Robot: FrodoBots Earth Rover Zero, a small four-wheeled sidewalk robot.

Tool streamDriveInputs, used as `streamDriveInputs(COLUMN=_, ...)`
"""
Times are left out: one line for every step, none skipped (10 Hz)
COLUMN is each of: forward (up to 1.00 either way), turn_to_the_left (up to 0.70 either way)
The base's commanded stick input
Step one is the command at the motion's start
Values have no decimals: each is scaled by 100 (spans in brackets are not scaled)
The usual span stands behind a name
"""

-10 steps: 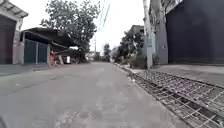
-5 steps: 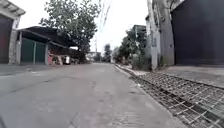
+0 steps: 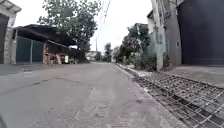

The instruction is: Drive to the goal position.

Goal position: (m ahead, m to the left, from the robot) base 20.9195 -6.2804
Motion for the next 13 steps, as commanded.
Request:
streamDriveInputs(forward=100, turn_to_the_left=0)
streamDriveInputs(forward=100, turn_to_the_left=0)
streamDriveInputs(forward=100, turn_to_the_left=0)
streamDriveInputs(forward=100, turn_to_the_left=0)
streamDriveInputs(forward=100, turn_to_the_left=0)
streamDriveInputs(forward=100, turn_to_the_left=0)
streamDriveInputs(forward=100, turn_to_the_left=0)
streamDriveInputs(forward=100, turn_to_the_left=0)
streamDriveInputs(forward=100, turn_to_the_left=0)
streamDriveInputs(forward=100, turn_to_the_left=0)
streamDriveInputs(forward=100, turn_to_the_left=0)
streamDriveInputs(forward=100, turn_to_the_left=0)
streamDriveInputs(forward=100, turn_to_the_left=0)
